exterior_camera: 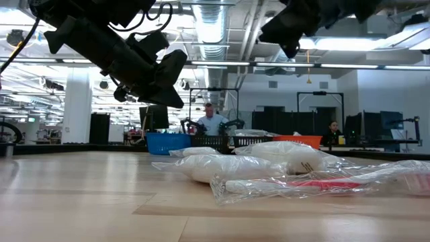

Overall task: Pick & Place Travel size toiletries
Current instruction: Put the white vanity pack into the right black bin

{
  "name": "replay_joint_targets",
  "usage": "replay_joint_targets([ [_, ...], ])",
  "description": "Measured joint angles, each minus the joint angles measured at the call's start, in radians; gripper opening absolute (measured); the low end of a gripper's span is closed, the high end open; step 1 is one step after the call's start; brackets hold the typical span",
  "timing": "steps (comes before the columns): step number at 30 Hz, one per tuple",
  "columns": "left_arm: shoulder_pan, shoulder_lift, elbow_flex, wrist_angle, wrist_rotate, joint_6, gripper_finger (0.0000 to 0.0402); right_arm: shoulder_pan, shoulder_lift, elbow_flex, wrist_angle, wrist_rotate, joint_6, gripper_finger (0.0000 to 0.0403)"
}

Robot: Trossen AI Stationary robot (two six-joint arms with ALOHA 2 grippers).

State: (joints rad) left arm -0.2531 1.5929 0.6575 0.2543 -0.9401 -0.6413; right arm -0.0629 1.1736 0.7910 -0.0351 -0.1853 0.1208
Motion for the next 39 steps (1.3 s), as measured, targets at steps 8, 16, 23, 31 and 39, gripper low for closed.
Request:
replay_joint_targets([
  [8, 0.000, 0.000, 0.000, 0.000, -0.002, -0.013, 0.0001, 0.072, 0.156, -0.083, 0.250, 0.017, -0.040, 0.0093],
  [16, 0.005, 0.000, -0.022, -0.001, -0.002, -0.016, 0.0001, 0.028, 0.401, 0.087, 0.097, 0.152, -0.192, 0.0093],
  [23, 0.027, 0.000, -0.066, 0.000, -0.002, -0.053, 0.0001, -0.022, 0.603, 0.261, -0.111, 0.365, -0.257, 0.0093],
  [31, 0.026, 0.000, -0.067, 0.008, -0.001, -0.055, 0.0001, -0.003, 0.796, 0.444, -0.236, 0.479, -0.289, 0.0093],
  [39, 0.026, 0.000, -0.067, 0.017, 0.001, -0.053, 0.0001, -0.002, 0.862, 0.513, -0.258, 0.581, -0.281, 0.0093],
])
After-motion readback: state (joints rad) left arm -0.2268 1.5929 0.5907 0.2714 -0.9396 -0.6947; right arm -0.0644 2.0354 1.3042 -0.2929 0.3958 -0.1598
